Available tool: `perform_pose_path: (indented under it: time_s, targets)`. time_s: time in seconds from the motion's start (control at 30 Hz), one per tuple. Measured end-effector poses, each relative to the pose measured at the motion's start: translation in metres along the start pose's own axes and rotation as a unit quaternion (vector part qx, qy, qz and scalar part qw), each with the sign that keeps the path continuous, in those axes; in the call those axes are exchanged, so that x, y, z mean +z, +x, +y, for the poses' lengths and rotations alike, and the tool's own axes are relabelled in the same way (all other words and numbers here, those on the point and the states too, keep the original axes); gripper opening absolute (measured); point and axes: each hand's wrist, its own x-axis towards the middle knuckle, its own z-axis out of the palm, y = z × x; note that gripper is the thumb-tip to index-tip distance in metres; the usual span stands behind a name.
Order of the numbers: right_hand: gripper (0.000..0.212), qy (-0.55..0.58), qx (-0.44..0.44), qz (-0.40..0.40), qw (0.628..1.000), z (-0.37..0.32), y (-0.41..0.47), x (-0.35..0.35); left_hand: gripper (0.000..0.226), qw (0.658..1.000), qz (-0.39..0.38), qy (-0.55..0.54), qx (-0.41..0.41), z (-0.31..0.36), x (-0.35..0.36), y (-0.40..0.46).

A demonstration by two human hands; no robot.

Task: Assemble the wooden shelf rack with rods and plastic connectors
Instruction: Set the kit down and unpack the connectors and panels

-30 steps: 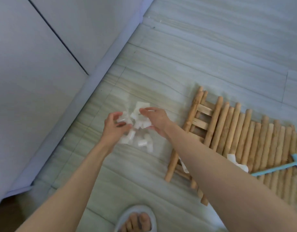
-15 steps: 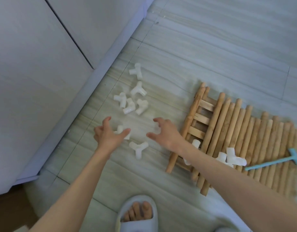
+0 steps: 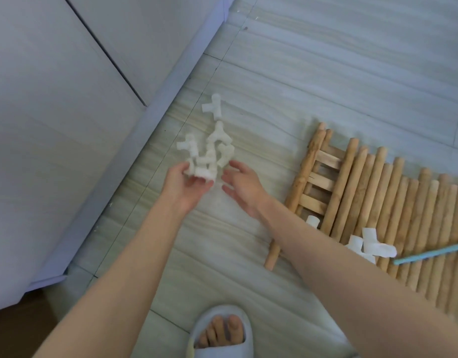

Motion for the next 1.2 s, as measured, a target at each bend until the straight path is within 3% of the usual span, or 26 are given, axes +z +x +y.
perform_pose_path:
  time_s: [0.13,0.23,0.37,0.47,0.53,0.6,0.7,0.73,0.77,0.8,0.87,1.07,1.2]
  targets:
    - [0.043,-0.056,-0.051,-0.004,0.997,-0.03,-0.003,-0.013,0.016,0.996,-0.033,0.028,0.079,0.019,0.019,0.011]
    - [0.036,-0.081,-0.077,0.007,0.994,-0.043,-0.023,-0.031,0.014,0.983,-0.02,0.125,0.135,0.013,0.019,0.013]
    - [0.023,-0.192,-0.139,0.024,0.971,-0.051,-0.062,-0.074,0.027,0.936,-0.011,0.294,0.194,-0.025,0.013,-0.011]
    - [0.023,-0.346,-0.187,0.056,0.918,-0.05,-0.095,-0.123,0.022,0.876,-0.088,0.423,0.212,-0.065,0.017,-0.039]
    - [0.023,-0.476,-0.215,0.088,0.848,-0.044,-0.117,-0.159,0.032,0.798,-0.169,0.531,0.23,-0.092,0.021,-0.055]
    - [0.029,-0.582,-0.227,0.093,0.775,-0.031,-0.137,-0.191,0.058,0.648,-0.237,0.665,0.287,-0.119,0.024,-0.068]
    - [0.069,-0.717,-0.174,0.067,0.672,0.002,-0.157,-0.224,0.085,0.384,-0.279,0.803,0.36,-0.155,0.023,-0.076]
    - [0.081,-0.739,-0.144,0.065,0.654,0.014,-0.16,-0.229,0.088,0.325,-0.276,0.83,0.359,-0.164,0.022,-0.076]
    - [0.09,-0.748,-0.119,0.065,0.649,0.026,-0.161,-0.232,0.089,0.295,-0.27,0.847,0.349,-0.171,0.021,-0.074]
    - [0.095,-0.751,-0.104,0.066,0.649,0.037,-0.161,-0.233,0.087,0.288,-0.263,0.856,0.339,-0.175,0.021,-0.072]
    - [0.095,-0.747,-0.104,0.078,0.652,0.053,-0.156,-0.233,0.079,0.323,-0.254,0.852,0.325,-0.177,0.022,-0.068]
    - [0.044,-0.697,-0.202,0.115,0.678,0.058,-0.137,-0.227,0.034,0.423,-0.267,0.791,0.353,-0.175,0.021,-0.063]
    - [0.038,-0.684,-0.221,0.106,0.687,0.049,-0.13,-0.223,0.023,0.478,-0.252,0.758,0.366,-0.176,0.02,-0.065]
